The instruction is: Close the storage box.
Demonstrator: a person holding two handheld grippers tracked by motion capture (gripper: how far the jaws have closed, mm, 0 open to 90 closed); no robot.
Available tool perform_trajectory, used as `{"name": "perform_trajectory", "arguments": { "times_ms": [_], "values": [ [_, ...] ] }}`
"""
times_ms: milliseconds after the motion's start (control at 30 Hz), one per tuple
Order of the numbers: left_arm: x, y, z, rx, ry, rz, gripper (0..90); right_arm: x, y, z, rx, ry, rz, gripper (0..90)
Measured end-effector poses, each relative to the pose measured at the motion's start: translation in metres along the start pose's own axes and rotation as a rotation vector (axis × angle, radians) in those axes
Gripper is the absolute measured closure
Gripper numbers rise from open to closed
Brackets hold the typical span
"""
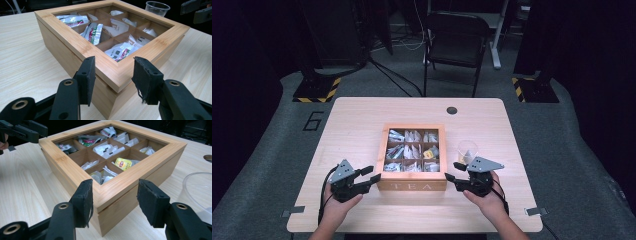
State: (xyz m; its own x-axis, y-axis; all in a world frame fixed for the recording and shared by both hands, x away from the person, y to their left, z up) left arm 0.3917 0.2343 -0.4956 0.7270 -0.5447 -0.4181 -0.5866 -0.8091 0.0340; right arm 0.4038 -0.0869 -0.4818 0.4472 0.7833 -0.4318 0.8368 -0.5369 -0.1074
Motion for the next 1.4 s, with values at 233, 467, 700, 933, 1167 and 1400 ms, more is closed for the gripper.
{"name": "perform_trajectory", "arguments": {
  "times_ms": [233, 467, 700, 933, 1167, 1400],
  "values": [
    [0.0, -0.007, -0.005, -0.027, 0.008, -0.016, 51.9, 0.0, 0.009, -0.003, 0.02, 0.01, 0.023, 45.0],
    [0.004, -0.023, -0.012, -0.065, 0.014, -0.043, 51.9, 0.0, 0.017, -0.005, 0.038, 0.009, 0.033, 44.7],
    [0.012, -0.039, -0.013, -0.085, 0.01, -0.082, 51.3, 0.0, 0.019, -0.004, 0.041, 0.01, 0.038, 44.4],
    [0.015, -0.052, -0.009, -0.12, 0.013, -0.128, 50.1, 0.0, 0.02, -0.001, 0.029, 0.008, 0.05, 44.4],
    [0.013, -0.059, -0.005, -0.121, 0.008, -0.152, 49.6, 0.0, 0.02, 0.001, 0.027, 0.004, 0.049, 44.1],
    [0.014, -0.066, 0.002, -0.135, 0.002, -0.172, 49.2, 0.002, 0.021, 0.005, 0.028, -0.01, 0.051, 43.8]
  ]
}}
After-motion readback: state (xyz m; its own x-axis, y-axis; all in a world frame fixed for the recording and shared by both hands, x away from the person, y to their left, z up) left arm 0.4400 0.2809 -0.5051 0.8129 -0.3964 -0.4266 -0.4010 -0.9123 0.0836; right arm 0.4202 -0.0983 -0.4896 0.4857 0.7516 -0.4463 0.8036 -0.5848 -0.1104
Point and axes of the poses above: each handheld gripper's, and its own axes: x roughly forward along the jaws, z roughly out of its underside, y roughly to its right, the point moved 7 cm from there along x, roughly forward along the jaws, and after that the axes turned 9 degrees about -z, right-handed, at the moved point
